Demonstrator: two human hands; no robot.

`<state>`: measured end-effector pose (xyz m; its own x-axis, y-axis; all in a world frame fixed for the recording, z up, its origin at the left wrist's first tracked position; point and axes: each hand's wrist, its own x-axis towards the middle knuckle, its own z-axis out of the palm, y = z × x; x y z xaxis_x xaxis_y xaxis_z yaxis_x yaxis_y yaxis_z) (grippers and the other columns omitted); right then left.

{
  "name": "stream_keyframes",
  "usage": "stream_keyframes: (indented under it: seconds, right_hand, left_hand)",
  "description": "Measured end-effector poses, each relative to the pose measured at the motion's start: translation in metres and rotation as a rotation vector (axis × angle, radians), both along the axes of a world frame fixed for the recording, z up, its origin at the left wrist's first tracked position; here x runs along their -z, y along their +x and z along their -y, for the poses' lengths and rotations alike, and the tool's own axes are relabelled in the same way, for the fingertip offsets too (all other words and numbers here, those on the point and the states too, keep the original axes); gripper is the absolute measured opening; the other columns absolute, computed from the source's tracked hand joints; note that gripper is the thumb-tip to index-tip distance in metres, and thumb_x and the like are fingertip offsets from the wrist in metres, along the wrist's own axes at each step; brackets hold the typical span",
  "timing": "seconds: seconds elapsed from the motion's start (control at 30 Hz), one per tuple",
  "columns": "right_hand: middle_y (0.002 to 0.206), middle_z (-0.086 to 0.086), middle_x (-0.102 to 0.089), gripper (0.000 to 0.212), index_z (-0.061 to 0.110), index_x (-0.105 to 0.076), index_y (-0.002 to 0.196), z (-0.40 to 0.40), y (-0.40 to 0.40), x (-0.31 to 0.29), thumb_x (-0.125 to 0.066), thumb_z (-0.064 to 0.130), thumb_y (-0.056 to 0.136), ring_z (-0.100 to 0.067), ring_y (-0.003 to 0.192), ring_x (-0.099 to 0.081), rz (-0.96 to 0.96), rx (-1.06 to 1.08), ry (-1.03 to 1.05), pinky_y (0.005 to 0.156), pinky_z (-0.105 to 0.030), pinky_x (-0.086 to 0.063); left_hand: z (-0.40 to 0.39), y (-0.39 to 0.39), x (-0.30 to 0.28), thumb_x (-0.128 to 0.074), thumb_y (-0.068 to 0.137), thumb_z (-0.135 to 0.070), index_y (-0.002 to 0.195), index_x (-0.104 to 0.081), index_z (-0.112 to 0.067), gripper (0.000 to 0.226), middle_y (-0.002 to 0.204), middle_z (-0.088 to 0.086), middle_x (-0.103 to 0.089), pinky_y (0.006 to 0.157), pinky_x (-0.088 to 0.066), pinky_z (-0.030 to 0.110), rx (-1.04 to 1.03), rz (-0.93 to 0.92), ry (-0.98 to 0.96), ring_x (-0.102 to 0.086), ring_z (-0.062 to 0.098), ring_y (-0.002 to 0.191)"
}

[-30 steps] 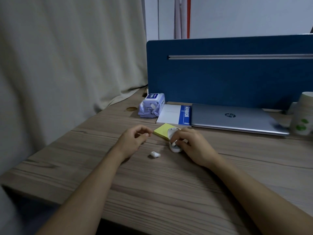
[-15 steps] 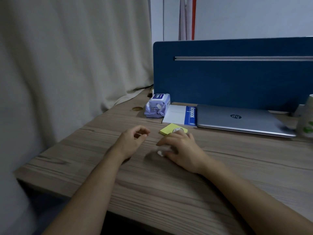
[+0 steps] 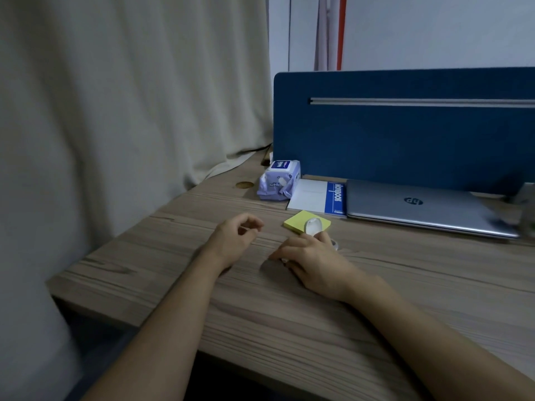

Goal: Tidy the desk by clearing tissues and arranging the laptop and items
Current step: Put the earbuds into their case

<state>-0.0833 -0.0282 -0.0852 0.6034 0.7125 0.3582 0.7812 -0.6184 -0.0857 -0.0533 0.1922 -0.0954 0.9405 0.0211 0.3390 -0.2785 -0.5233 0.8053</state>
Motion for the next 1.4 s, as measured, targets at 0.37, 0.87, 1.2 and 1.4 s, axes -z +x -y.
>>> stream_keyframes:
  seconds: [0.37,0.87,1.2,1.4]
  right_hand:
    - [0.096,0.019,-0.062,0.018,0.028,-0.066,0.107,0.064,0.023,-0.012,-0.060,0.017,0.094,-0.002,0.087,-0.059,-0.191,0.296,0.531,0.072,-0.007,-0.039]
    - [0.106,0.009,-0.070,0.020,0.025,-0.066,0.113,0.066,0.026,-0.002,-0.061,0.022,0.095,-0.008,0.095,-0.062,-0.299,0.242,0.535,0.082,-0.028,-0.049]
    - [0.103,0.014,-0.069,0.018,0.025,-0.068,0.109,0.061,0.029,0.000,-0.058,0.019,0.094,0.001,0.089,-0.061,-0.267,0.272,0.569,0.072,-0.009,-0.043]
    - [0.102,0.004,-0.072,0.022,0.019,-0.067,0.108,0.066,0.030,0.001,-0.050,0.013,0.096,-0.010,0.087,-0.064,-0.293,0.365,0.646,0.076,-0.023,-0.047]
  left_hand:
    - [0.007,-0.006,-0.004,-0.063,0.088,-0.004,0.088,-0.068,-0.030,0.026,0.089,-0.007,-0.074,0.070,-0.045,0.009,0.047,0.026,0.111,-0.057,-0.005,0.067]
    - [0.011,-0.006,-0.001,-0.064,0.089,-0.006,0.087,-0.069,-0.031,0.025,0.086,-0.011,-0.075,0.077,-0.049,0.020,0.073,-0.002,0.131,-0.066,0.008,0.077]
    - [0.014,-0.006,-0.003,-0.063,0.090,-0.003,0.089,-0.068,-0.028,0.025,0.091,-0.003,-0.076,0.082,-0.051,0.026,0.093,-0.019,0.109,-0.070,0.023,0.088]
    - [0.013,-0.006,-0.004,-0.064,0.090,-0.003,0.089,-0.068,-0.029,0.026,0.089,-0.005,-0.076,0.079,-0.050,0.020,0.090,-0.015,0.114,-0.070,0.018,0.086]
